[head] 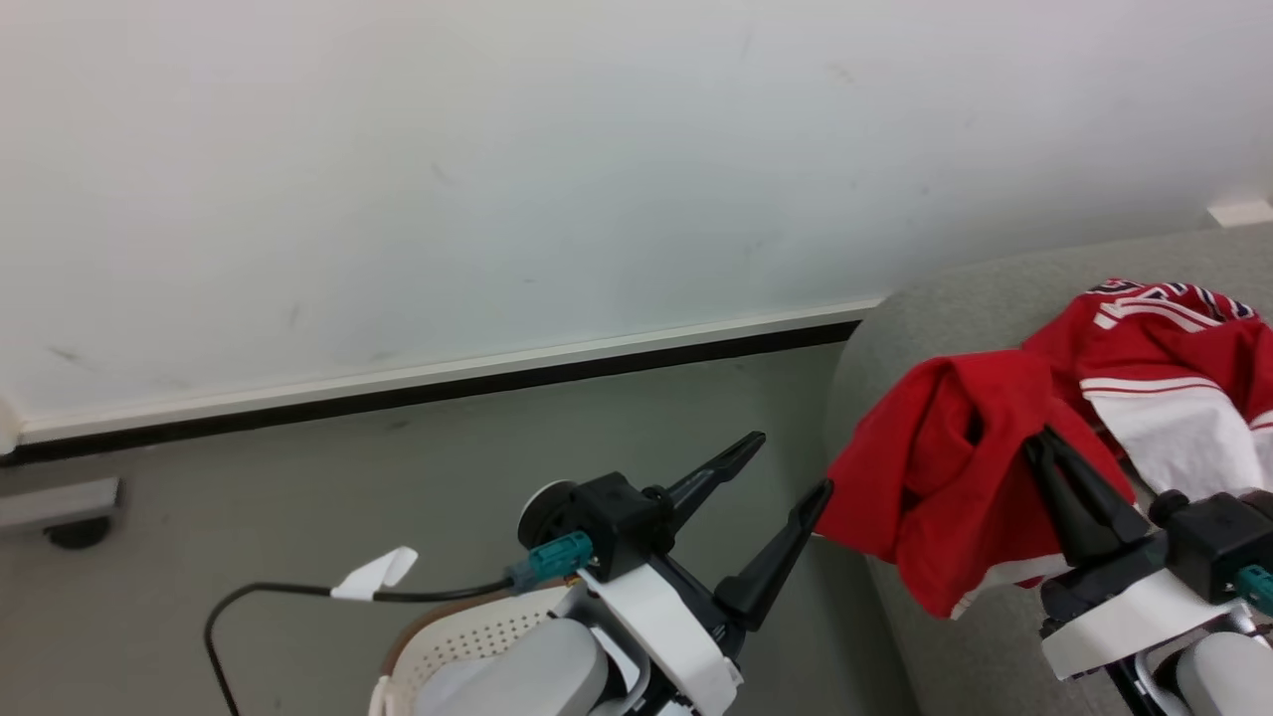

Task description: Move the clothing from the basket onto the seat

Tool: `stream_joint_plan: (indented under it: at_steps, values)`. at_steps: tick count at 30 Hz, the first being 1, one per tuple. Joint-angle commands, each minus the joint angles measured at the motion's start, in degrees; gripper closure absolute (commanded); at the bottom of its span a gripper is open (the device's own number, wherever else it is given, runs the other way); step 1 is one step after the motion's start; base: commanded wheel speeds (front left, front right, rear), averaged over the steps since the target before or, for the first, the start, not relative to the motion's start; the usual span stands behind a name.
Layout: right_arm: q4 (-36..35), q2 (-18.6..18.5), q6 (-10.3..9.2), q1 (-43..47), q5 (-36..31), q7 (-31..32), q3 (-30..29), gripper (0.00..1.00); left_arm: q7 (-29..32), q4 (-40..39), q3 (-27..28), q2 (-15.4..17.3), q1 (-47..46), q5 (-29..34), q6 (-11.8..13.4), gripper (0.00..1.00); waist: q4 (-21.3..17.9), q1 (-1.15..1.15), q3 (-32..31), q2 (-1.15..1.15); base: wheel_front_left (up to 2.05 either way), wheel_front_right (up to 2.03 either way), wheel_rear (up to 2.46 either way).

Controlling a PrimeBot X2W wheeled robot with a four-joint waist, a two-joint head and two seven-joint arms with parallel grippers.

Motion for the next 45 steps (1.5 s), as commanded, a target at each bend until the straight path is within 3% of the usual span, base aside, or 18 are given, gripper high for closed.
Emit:
stream_joint_plan:
  at_steps: [1,13,21,32,39,45]
  values:
    - [-0.65,-0.46,-0.15,1.17,-0.68,-0.01,-1.04,1.00,-0.02,-0.02,0.31,0.38,0.88,0.40,0.05,0.00,-2.95,0.00,0.39,0.00,0.00,0.00,0.00]
    - [-5.23,-0.79,-0.15,6.60,-2.35,-0.01,-7.97,1.00,-0.02,0.56,2.31,0.19,2.46,6.38,0.05,0.00,-13.58,0.00,2.35,0.00,0.00,0.00,0.00]
    - [-6.43,-0.55,-0.14,7.58,-2.51,-0.01,-9.05,1.00,-0.02,1.43,2.48,-0.33,3.59,9.04,0.04,0.00,-17.27,0.00,2.49,0.00,0.00,0.00,0.00]
    - [-5.45,-1.29,-0.14,4.87,-3.08,-0.01,-12.80,1.00,-0.02,1.33,1.72,0.17,1.62,10.66,0.05,0.00,-15.73,0.00,6.70,0.00,0.00,0.00,0.00]
    - [-2.18,-5.54,-0.14,-4.70,-0.60,0.83,-16.83,1.00,-0.02,1.05,0.64,2.70,-2.52,11.03,0.05,0.00,-12.37,0.00,15.52,0.00,0.00,0.00,0.00]
    - [4.49,-10.51,-0.15,-17.06,3.34,1.31,-23.66,1.00,-0.02,1.31,-0.44,6.92,-6.44,11.41,0.05,0.00,-9.41,0.00,24.01,0.00,0.00,0.00,0.00]
